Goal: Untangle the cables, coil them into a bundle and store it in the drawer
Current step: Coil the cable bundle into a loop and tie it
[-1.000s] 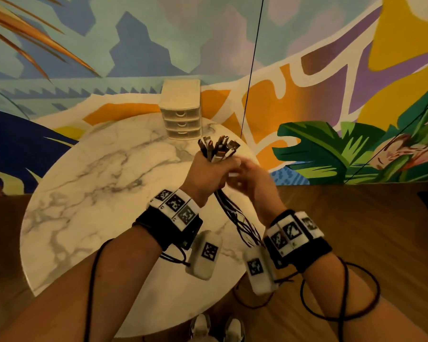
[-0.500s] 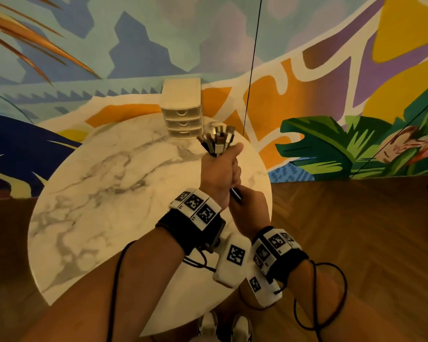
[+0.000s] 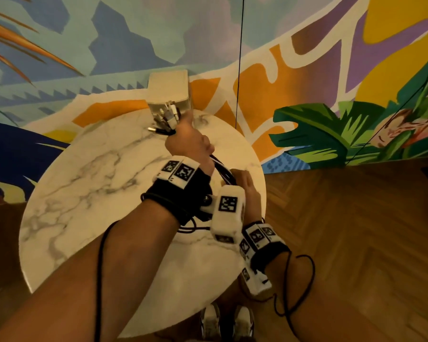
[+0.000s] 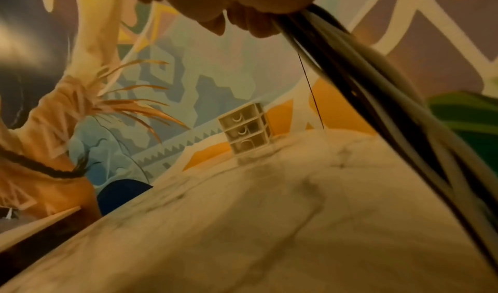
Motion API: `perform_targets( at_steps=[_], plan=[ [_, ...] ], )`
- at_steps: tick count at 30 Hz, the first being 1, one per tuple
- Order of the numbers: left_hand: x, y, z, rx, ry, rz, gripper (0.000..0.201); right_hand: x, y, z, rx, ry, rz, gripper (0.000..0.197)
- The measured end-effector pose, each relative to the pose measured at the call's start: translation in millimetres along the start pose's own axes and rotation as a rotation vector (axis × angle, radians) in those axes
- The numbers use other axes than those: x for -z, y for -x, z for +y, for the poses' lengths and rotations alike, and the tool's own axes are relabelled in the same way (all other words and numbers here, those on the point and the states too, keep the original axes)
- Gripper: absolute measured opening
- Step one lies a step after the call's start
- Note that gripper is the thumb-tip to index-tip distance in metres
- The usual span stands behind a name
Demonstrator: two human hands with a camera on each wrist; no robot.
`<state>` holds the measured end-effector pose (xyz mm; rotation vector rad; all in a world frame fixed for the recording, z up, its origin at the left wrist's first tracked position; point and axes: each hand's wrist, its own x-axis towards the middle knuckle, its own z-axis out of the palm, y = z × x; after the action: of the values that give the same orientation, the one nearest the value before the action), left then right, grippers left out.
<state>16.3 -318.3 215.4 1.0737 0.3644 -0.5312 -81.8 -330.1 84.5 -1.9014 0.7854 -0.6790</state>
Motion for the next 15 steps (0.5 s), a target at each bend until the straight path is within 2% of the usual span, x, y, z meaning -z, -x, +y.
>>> perform_targets(
  at_steps=[1, 3, 4, 6, 8, 10, 12, 13, 15],
  plan=[
    [2, -2, 4, 0.006, -0.002, 0.014, 0.036, 3, -4, -1, 0.099, 0.102, 0.027, 0.028],
    [6, -16, 10, -0.014, 0.021, 0.059, 0.019, 9, -6, -7, 0.210, 0.177, 0.031, 0.033],
    [7, -25, 10, -0.029, 0.034, 0.082, 0.025, 11, -5, -7, 0.220, 0.212, 0.024, 0.040],
    [6, -33, 16, -0.046, 0.041, 0.109, 0.033, 14, -3, -8, 0.167, 0.349, -0.013, 0.054],
    [5, -43, 24, -0.041, 0.050, 0.070, 0.032, 18, -4, -13, 0.063, 0.381, -0.150, 0.052],
    [8, -46, 29, -0.019, 0.042, -0.070, 0.035, 26, -16, -17, -0.115, -0.001, -0.318, 0.045],
    [10, -44, 30, 0.005, 0.009, -0.310, 0.046, 41, -26, -21, -0.367, -0.423, -0.496, 0.047],
    [11, -41, 31, 0.023, -0.022, -0.446, 0.050, 50, -29, -20, -0.458, -0.546, -0.566, 0.047],
    [14, -31, 34, 0.038, -0.116, -0.680, 0.054, 63, -30, -16, -0.553, -0.622, -0.664, 0.046]
  ],
)
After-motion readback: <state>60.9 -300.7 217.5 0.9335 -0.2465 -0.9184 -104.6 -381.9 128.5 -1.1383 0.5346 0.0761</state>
